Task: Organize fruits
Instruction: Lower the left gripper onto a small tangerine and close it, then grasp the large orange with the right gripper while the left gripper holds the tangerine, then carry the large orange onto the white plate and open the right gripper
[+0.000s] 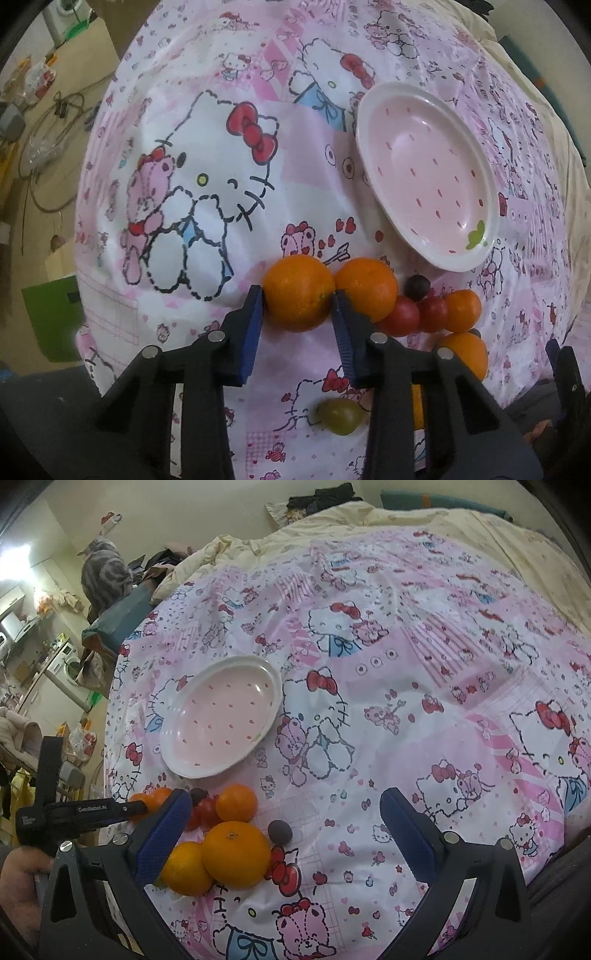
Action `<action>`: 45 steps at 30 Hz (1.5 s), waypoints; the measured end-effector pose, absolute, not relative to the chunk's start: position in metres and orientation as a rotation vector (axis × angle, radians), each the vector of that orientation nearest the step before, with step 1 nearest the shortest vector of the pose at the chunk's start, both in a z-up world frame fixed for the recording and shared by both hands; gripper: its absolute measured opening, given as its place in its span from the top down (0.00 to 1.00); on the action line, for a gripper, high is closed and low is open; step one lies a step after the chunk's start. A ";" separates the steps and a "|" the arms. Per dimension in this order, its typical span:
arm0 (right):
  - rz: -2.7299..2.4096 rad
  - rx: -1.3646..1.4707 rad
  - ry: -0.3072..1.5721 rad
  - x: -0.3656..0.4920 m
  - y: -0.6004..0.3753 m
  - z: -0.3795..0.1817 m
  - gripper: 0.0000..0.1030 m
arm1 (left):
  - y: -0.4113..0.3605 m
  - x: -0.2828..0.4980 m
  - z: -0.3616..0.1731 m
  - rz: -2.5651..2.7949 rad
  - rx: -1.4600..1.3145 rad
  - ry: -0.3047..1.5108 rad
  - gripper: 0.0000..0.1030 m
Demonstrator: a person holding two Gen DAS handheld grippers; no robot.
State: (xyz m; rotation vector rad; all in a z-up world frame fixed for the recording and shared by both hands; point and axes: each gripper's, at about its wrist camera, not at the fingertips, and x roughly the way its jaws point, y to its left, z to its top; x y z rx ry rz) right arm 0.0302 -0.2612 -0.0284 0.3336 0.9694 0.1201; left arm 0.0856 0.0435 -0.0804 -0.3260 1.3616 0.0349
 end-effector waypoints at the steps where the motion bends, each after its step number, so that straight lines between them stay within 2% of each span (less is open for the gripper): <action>1: 0.126 0.345 0.990 0.032 -0.263 -0.031 0.00 | 0.045 0.082 -0.077 0.037 -0.339 1.351 0.69; 8: 0.298 0.552 1.254 0.039 -0.261 -0.072 0.19 | 0.047 0.064 -0.049 -0.014 -0.368 1.282 0.69; 17: 0.275 0.461 1.405 0.044 -0.215 -0.105 0.20 | 0.057 0.068 -0.040 -0.007 -0.409 1.247 0.69; 19: 0.281 0.477 1.404 0.045 -0.216 -0.110 0.20 | 0.059 0.067 -0.039 0.000 -0.403 1.241 0.69; 21: 0.298 0.482 1.400 0.046 -0.216 -0.111 0.27 | 0.058 0.067 -0.039 0.006 -0.392 1.240 0.69; 22: 0.311 0.489 1.399 0.047 -0.216 -0.111 0.36 | 0.058 0.067 -0.040 0.003 -0.395 1.242 0.68; 23: 0.332 0.506 1.400 0.047 -0.216 -0.111 0.39 | 0.058 0.067 -0.040 0.000 -0.398 1.243 0.68; 26: 0.343 0.480 1.394 0.047 -0.215 -0.108 0.41 | 0.055 0.067 -0.039 -0.003 -0.383 1.241 0.68; 35: 0.398 0.489 1.288 0.049 -0.226 -0.068 0.43 | 0.043 0.079 -0.024 -0.042 -0.354 1.240 0.69; 45: 0.413 0.322 1.204 0.142 -0.216 -0.034 0.43 | 0.031 0.131 -0.006 -0.073 -0.282 1.211 0.68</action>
